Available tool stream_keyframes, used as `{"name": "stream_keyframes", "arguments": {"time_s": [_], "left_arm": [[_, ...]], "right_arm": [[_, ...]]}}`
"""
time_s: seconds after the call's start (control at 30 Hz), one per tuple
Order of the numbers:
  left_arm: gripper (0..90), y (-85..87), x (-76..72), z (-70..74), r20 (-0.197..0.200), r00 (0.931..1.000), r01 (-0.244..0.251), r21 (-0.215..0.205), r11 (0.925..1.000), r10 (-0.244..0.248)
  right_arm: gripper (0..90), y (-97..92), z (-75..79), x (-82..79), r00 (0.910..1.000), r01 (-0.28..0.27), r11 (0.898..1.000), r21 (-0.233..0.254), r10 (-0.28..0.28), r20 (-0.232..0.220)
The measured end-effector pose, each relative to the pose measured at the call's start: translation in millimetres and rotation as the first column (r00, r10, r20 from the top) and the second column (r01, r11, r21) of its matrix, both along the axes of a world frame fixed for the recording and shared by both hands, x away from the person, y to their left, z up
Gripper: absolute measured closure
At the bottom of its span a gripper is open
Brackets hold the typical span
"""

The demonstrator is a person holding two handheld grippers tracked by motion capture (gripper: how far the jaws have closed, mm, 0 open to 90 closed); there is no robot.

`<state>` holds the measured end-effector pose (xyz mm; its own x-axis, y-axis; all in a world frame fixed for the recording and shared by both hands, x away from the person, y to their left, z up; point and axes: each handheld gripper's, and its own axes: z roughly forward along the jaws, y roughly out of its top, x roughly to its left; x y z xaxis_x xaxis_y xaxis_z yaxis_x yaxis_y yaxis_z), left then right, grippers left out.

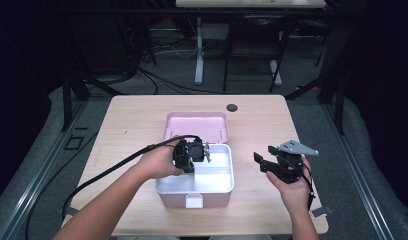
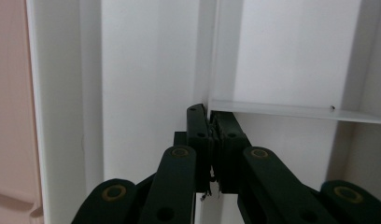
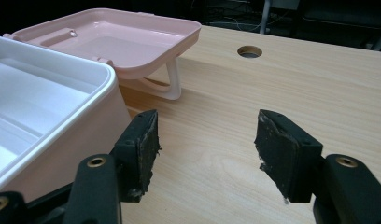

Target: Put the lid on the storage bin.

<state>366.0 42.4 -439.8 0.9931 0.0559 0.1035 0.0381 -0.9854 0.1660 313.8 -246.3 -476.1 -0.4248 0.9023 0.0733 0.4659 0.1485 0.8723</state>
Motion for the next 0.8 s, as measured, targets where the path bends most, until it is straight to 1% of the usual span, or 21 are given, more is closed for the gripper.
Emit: {"name": "stream_keyframes", "arguments": {"time_s": [0.07,0.17,0.2,0.27,0.37,0.47,0.5,0.53,0.57,0.67,0.73,0.8], "left_arm": [[86.3,1.7,-0.9,-0.4,0.007,0.9999,-0.009,-0.016,0.9998,0.009],[85.7,3.2,-2.6,-0.6,0.022,0.9996,-0.016,-0.026,0.9995,0.017],[85.6,2.9,-3.3,-0.6,0.026,0.9995,-0.017,-0.023,0.9996,0.018],[85.4,2.3,-5.1,-0.9,0.037,0.9991,-0.02,-0.02,0.9996,0.021],[85.2,2.2,-6.4,-1.2,0.043,0.9987,-0.025,-0.019,0.9995,0.025],[85.3,2.3,-7.0,-1.1,0.05,0.9985,-0.022,-0.018,0.9996,0.023],[85.3,2.3,-7.3,-1.1,0.051,0.9985,-0.021,-0.017,0.9996,0.022],[85.3,2.3,-7.7,-1.3,0.053,0.9984,-0.016,-0.019,0.9997,0.017],[85.3,2.2,-7.8,-1.4,0.053,0.9984,-0.016,-0.018,0.9997,0.017],[85.4,2.1,-8.1,-1.5,0.057,0.9983,-0.014,-0.016,0.9998,0.015],[85.4,2.1,-8.2,-1.5,0.058,0.9982,-0.014,-0.015,0.9998,0.015],[85.4,2.0,-8.6,-1.9,0.061,0.998,-0.015,-0.019,0.9997,0.016]], "right_arm": [[38.8,1.0,-0.5,0.7,1.0,-0.003,1.0,0.0,0.003,-0.001],[38.7,3.4,-0.7,2.0,0.9999,-0.016,1.0,0.001,0.016,0.002],[38.7,5.2,-0.4,2.5,0.9999,-0.01,1.0,-0.001,0.01,0.01],[38.8,8.1,2.0,3.8,0.9995,-0.029,1.0,-0.004,0.029,0.011],[38.8,14.8,6.8,6.3,0.9981,-0.048,0.999,0.002,0.048,0.039],[38.8,21.9,10.1,11.3,0.9963,-0.067,0.998,-0.004,0.067,0.054],[38.8,24.3,10.5,13.8,0.9962,-0.065,0.998,-0.005,0.065,0.058],[38.8,25.9,10.6,16.2,0.9958,-0.069,0.998,0.001,0.069,0.06],[38.7,28.0,11.4,20.3,0.9963,-0.074,0.997,-0.008,0.075,0.043],[39.8,34.0,12.8,30.1,0.9969,-0.075,0.997,-0.03,0.076,0.02],[39.9,36.1,12.8,36.3,0.997,-0.077,0.997,-0.023,0.077,-0.001],[41.8,38.9,13.1,44.4,0.9974,-0.064,0.997,-0.031,0.063,-0.035]]}}
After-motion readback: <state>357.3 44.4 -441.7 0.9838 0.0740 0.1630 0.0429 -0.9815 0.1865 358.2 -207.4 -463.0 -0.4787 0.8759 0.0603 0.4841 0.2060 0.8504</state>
